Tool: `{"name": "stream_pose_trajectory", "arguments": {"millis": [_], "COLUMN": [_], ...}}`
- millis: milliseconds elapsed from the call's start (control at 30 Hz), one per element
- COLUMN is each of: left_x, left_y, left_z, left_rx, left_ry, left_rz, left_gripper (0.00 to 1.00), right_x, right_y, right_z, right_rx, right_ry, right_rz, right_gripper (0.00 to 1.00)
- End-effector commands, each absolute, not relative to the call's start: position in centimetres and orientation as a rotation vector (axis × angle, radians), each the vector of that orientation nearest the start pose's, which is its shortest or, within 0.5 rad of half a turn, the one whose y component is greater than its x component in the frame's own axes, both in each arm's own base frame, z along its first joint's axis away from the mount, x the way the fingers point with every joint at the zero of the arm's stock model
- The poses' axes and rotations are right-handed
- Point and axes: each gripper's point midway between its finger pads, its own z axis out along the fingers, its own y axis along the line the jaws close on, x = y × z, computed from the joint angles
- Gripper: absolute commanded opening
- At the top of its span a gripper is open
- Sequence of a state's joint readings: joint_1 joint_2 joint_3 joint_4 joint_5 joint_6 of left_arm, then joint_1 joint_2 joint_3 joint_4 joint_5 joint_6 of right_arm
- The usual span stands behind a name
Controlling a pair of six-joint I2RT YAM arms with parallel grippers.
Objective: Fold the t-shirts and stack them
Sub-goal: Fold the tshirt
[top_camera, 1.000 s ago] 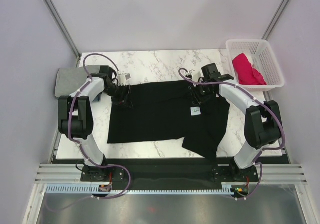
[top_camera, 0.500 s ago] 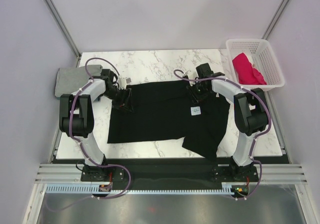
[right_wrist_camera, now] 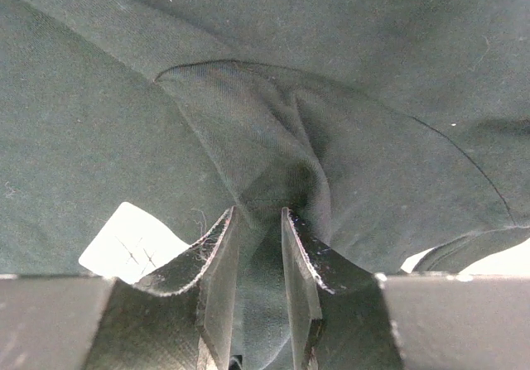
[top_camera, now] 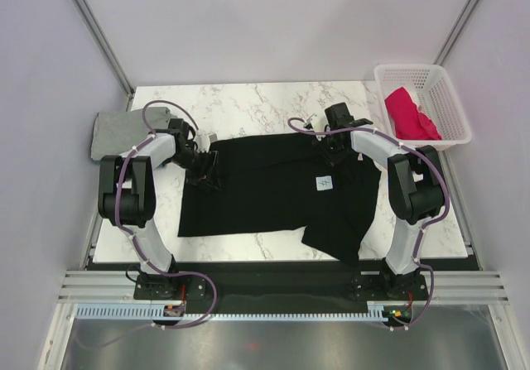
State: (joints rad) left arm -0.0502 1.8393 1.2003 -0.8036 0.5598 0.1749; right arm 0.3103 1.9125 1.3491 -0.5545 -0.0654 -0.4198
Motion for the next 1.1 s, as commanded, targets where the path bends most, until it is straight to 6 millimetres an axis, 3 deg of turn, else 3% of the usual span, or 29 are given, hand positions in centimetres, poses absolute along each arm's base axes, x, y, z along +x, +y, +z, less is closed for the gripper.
{"name": "stream_pose_trajectory", "arguments": {"millis": [0,533,800,900,1067], "left_x": [30.7,31.2,31.4,31.5,31.6], "left_y": [-10.5,-10.6,-10.6,-10.6,-10.6], "left_z": [4.7,4.5,4.4,4.4,4.4], "left_rx": [0.358,0.347,0.343,0.343,0.342], "left_ry": [2.819,2.823,2.825,2.824,2.821], "left_rz": [-0.82,-0.829,-0.828,-0.827,-0.827], "left_gripper": [0.64,0.64,0.64,0.64,0.63], "right_x": [42.3,40.3,40.1,40.2,40.4], "right_y": [12.6,11.7,11.8,11.8,11.9], "right_z": [5.8,2.3,1.9,2.0,2.2], "right_rx": [-0.95,-1.016,-1.029,-1.028,-1.02], "right_ry": [2.435,2.524,2.539,2.536,2.526], "right_rz": [0.026,0.016,0.022,0.021,0.023], "right_gripper": [0.35,0.35,0.36,0.31,0.11]}}
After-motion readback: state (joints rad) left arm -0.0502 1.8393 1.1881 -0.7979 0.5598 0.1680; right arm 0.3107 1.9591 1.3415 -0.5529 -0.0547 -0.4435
